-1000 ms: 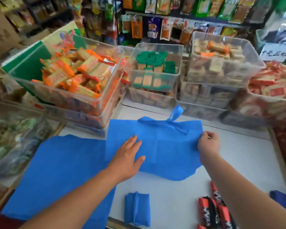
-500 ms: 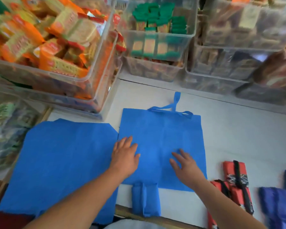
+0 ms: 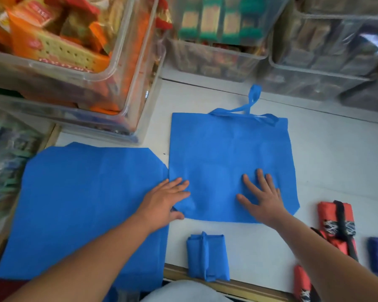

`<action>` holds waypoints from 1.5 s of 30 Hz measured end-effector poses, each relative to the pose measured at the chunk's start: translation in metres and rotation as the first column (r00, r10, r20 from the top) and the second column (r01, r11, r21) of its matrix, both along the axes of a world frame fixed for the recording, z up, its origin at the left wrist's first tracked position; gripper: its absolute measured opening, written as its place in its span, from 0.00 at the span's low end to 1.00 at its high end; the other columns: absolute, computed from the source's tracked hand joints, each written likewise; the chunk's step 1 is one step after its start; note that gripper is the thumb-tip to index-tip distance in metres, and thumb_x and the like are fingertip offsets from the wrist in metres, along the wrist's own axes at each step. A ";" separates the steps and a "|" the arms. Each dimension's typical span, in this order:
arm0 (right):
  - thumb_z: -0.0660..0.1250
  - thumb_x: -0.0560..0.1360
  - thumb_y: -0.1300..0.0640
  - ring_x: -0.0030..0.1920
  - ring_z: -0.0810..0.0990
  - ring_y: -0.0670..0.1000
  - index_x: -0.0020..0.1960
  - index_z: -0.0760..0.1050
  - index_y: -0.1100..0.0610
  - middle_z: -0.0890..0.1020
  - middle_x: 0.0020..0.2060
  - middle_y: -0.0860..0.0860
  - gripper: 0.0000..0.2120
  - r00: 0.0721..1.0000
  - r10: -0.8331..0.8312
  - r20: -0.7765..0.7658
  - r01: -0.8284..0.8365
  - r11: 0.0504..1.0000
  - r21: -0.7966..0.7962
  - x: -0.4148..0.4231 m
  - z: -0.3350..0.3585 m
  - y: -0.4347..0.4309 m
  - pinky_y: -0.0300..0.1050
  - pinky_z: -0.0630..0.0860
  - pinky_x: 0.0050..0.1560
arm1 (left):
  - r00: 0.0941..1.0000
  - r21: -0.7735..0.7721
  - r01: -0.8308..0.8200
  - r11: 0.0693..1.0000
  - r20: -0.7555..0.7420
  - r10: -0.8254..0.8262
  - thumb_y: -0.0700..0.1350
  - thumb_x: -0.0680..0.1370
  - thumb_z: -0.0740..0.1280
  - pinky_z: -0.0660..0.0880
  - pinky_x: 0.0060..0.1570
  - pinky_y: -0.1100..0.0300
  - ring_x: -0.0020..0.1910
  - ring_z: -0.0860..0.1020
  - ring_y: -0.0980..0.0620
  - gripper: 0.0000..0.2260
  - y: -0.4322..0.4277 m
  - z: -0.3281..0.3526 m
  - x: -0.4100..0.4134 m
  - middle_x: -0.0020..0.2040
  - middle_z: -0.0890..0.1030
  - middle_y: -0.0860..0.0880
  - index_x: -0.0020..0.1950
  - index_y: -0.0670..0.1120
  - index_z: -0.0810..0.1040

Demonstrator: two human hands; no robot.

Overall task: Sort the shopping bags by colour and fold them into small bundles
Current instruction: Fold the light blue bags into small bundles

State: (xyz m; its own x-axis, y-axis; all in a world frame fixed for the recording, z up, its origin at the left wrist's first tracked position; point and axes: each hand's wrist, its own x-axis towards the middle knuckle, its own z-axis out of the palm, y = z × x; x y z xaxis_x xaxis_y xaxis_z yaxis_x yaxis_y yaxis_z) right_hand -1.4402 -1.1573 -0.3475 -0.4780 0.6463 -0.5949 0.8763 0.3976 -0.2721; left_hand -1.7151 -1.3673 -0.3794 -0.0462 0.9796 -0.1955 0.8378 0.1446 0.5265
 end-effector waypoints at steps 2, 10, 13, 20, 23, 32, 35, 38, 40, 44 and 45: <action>0.57 0.76 0.28 0.82 0.37 0.50 0.78 0.50 0.29 0.39 0.82 0.42 0.34 0.996 0.082 -0.043 -0.081 0.997 0.021 0.006 0.004 -0.006 0.61 0.45 0.80 | 1.000 0.060 -0.006 0.998 -0.010 0.006 0.52 0.68 0.81 0.69 0.72 0.46 0.73 0.71 0.53 0.24 0.002 -0.004 -0.003 0.72 0.76 0.54 0.63 0.53 0.83; 0.70 0.72 0.33 0.80 0.59 0.51 0.79 0.61 0.40 0.61 0.80 0.45 0.39 0.944 0.310 -0.115 -0.279 0.933 0.226 0.038 0.024 -0.033 0.57 0.59 0.78 | 0.955 0.022 -0.183 0.983 0.240 0.173 0.53 0.78 0.66 0.68 0.73 0.53 0.66 0.79 0.53 0.15 0.026 0.029 -0.007 0.64 0.83 0.52 0.59 0.50 0.86; 0.83 0.64 0.60 0.64 0.82 0.57 0.63 0.83 0.52 0.83 0.64 0.51 0.28 0.903 0.394 -0.171 -0.286 0.849 0.444 0.051 0.037 -0.011 0.60 0.80 0.60 | 0.914 0.033 -0.220 0.975 0.356 0.194 0.55 0.79 0.65 0.67 0.73 0.56 0.69 0.76 0.57 0.17 0.030 0.053 -0.011 0.65 0.82 0.54 0.62 0.49 0.84; 0.75 0.75 0.57 0.41 0.86 0.54 0.52 0.85 0.50 0.87 0.41 0.47 0.06 0.931 0.195 -0.309 -0.108 0.954 0.279 0.082 0.080 0.013 0.50 0.83 0.39 | 0.856 -0.158 -0.265 0.951 0.415 0.308 0.51 0.83 0.65 0.72 0.58 0.67 0.51 0.75 0.62 0.11 0.024 0.101 -0.009 0.50 0.81 0.58 0.57 0.48 0.84; 0.72 0.79 0.55 0.36 0.78 0.44 0.44 0.83 0.51 0.82 0.35 0.45 0.05 0.915 -0.082 -0.395 0.026 0.989 -0.145 0.090 0.111 0.018 0.42 0.75 0.41 | 0.742 -0.167 -0.447 0.879 0.479 0.469 0.48 0.84 0.65 0.70 0.41 0.59 0.35 0.71 0.62 0.10 0.017 0.111 0.000 0.34 0.76 0.58 0.45 0.48 0.80; 0.70 0.81 0.54 0.33 0.71 0.49 0.44 0.75 0.64 0.74 0.32 0.49 0.14 0.790 -0.478 -0.384 0.365 0.869 -0.333 0.109 0.105 0.027 0.41 0.67 0.35 | 0.408 -0.160 -0.848 0.505 0.411 0.816 0.49 0.83 0.67 0.71 0.44 0.56 0.46 0.77 0.48 0.09 0.028 0.106 0.019 0.43 0.80 0.49 0.46 0.45 0.79; 0.68 0.81 0.51 0.43 0.78 0.51 0.52 0.78 0.60 0.81 0.41 0.48 0.11 0.832 -0.456 -0.315 0.378 0.883 -0.279 0.093 0.081 0.034 0.45 0.73 0.44 | 0.662 0.178 -0.747 0.640 0.125 0.739 0.48 0.82 0.66 0.73 0.59 0.50 0.59 0.76 0.43 0.11 0.038 0.102 0.020 0.59 0.80 0.44 0.59 0.42 0.79; 0.65 0.82 0.52 0.51 0.79 0.62 0.57 0.75 0.64 0.81 0.50 0.61 0.15 0.885 -0.413 -0.214 0.403 0.911 -0.091 0.075 0.056 0.042 0.54 0.75 0.54 | 0.935 0.293 -0.337 0.895 -0.010 0.355 0.53 0.80 0.62 0.73 0.67 0.46 0.65 0.76 0.44 0.18 0.048 0.097 0.043 0.65 0.80 0.43 0.62 0.42 0.81; 0.64 0.82 0.51 0.44 0.77 0.62 0.49 0.73 0.63 0.79 0.42 0.60 0.13 0.908 -0.375 -0.187 0.388 0.921 0.039 0.068 0.046 0.048 0.56 0.75 0.47 | 0.982 0.209 -0.098 0.973 -0.137 0.128 0.55 0.80 0.60 0.66 0.73 0.42 0.72 0.74 0.44 0.20 0.052 0.082 0.061 0.70 0.78 0.45 0.63 0.45 0.81; 0.67 0.80 0.52 0.47 0.74 0.57 0.46 0.74 0.57 0.73 0.44 0.50 0.09 0.941 -0.289 -0.175 0.308 0.946 0.096 0.066 0.031 0.057 0.46 0.66 0.45 | 0.969 -0.108 0.000 0.994 -0.247 -0.026 0.62 0.80 0.46 0.48 0.80 0.47 0.81 0.59 0.48 0.30 0.066 0.067 0.081 0.81 0.64 0.49 0.76 0.52 0.71; 0.68 0.80 0.53 0.48 0.73 0.55 0.50 0.76 0.57 0.72 0.47 0.50 0.07 0.939 -0.287 -0.191 0.310 0.945 0.104 0.067 0.026 0.058 0.45 0.66 0.48 | 0.965 -0.201 0.009 0.980 -0.254 -0.061 0.63 0.77 0.40 0.43 0.80 0.46 0.83 0.52 0.49 0.34 0.071 0.065 0.082 0.83 0.57 0.50 0.79 0.54 0.65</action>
